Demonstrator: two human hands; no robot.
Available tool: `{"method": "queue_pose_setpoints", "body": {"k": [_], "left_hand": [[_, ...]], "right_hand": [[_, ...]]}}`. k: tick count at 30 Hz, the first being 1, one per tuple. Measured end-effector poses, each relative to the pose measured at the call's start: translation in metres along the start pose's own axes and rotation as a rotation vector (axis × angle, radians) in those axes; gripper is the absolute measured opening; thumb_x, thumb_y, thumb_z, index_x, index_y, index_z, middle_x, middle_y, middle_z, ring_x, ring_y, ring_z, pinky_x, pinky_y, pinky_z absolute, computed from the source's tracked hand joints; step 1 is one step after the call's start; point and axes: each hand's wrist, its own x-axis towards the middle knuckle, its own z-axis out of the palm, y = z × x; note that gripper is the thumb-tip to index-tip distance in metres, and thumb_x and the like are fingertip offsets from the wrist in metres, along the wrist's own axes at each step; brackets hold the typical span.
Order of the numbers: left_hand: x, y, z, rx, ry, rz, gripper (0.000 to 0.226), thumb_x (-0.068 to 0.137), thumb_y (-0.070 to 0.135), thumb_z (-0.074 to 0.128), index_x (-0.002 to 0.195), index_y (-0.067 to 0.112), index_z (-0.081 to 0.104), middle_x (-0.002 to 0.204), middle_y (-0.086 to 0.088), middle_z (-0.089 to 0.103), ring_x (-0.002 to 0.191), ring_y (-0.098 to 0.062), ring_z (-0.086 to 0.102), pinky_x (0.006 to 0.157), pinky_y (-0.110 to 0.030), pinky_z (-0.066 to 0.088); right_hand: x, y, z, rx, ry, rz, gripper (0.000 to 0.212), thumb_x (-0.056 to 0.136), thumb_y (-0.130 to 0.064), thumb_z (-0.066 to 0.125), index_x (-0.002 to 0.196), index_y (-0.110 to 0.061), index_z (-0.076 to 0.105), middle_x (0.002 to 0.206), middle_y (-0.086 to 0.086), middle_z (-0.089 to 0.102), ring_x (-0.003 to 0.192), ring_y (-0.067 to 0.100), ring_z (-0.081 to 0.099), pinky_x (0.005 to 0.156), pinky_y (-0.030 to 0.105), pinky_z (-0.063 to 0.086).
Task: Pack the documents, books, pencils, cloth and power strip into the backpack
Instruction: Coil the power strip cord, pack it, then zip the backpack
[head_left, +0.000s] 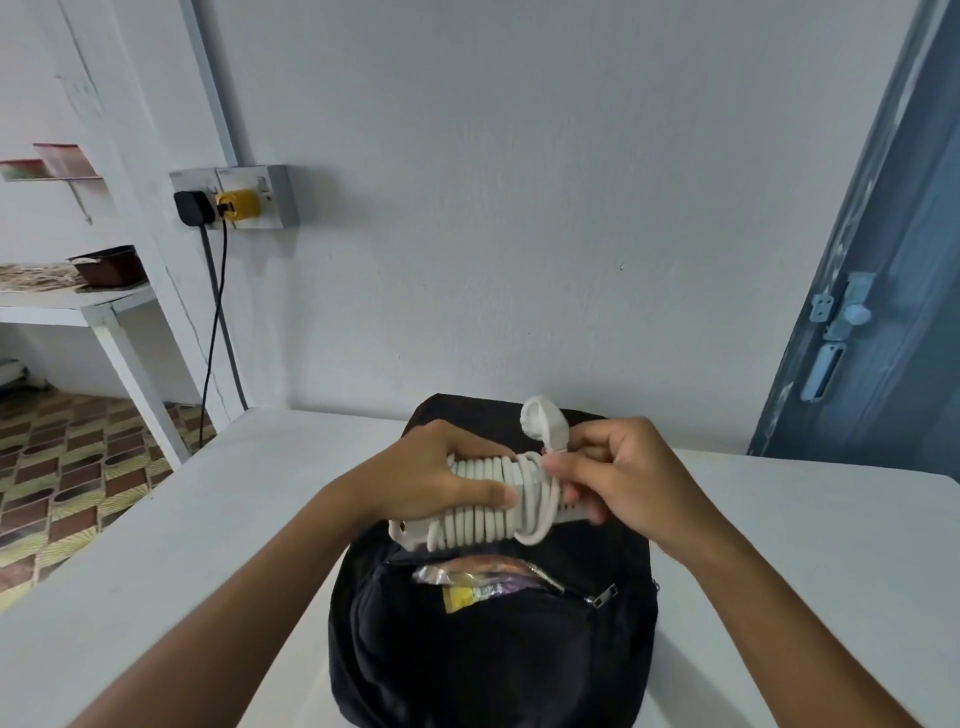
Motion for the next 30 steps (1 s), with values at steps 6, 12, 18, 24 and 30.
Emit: {"method": "queue_pose_setpoints", "body": {"k": [6,12,18,24,30], "left_hand": [[-0.014,-0.014,0.009,-0.266,-0.148,-0.016,0.034,0.088,0.025,0.067,0.121,0.026,0.066,0.114,0.003,0.071,0.106,-0.015,0.066,0.095,-0.036,0.051],[-0.022,-0.018,0.011,-0.29,-0.19,-0.041,0.037,0.078,0.031,0.075,0.114,0.025,0.067,0.102,0.007,0.072,0.098,-0.007,0.066,0.084,-0.022,0.049],[-0.016,-0.027,0.003,-0.642,-0.214,-0.33,0.065,0.064,0.062,0.07,0.111,0.019,0.063,0.107,-0.012,0.069,0.086,-0.017,0.065,0.082,-0.035,0.051],[-0.015,-0.042,-0.009,-1.099,-0.136,-0.382,0.066,0.077,0.058,0.062,0.124,0.012,0.057,0.133,-0.026,0.053,0.114,-0.041,0.051,0.094,-0.059,0.04],[-0.021,-0.05,0.02,-1.094,0.161,-0.319,0.038,0.093,0.037,0.048,0.11,0.004,0.058,0.105,-0.02,0.064,0.092,-0.033,0.065,0.082,-0.056,0.053]], "right_hand": [[0.01,0.013,-0.002,-0.402,0.116,-0.055,0.034,0.061,-0.047,0.082,0.076,-0.023,0.064,0.081,-0.006,0.06,0.078,0.009,0.056,0.069,0.025,0.046],[0.005,0.036,0.002,0.383,-0.45,0.251,0.082,0.072,-0.03,0.073,0.139,-0.05,0.031,0.117,0.018,0.062,0.101,0.03,0.061,0.091,0.041,0.049],[-0.017,0.057,0.022,0.621,-0.373,0.294,0.055,0.068,-0.029,0.069,0.123,-0.023,0.061,0.102,0.015,0.065,0.09,0.026,0.064,0.081,0.039,0.054],[-0.039,0.091,0.042,0.996,-0.188,0.443,0.064,0.058,-0.032,0.082,0.117,-0.016,0.062,0.107,0.014,0.058,0.088,0.029,0.06,0.072,0.04,0.053],[-0.052,0.098,0.059,1.281,0.049,0.359,0.073,0.052,-0.028,0.089,0.116,-0.015,0.056,0.105,0.013,0.062,0.085,0.029,0.065,0.066,0.041,0.054]]}}
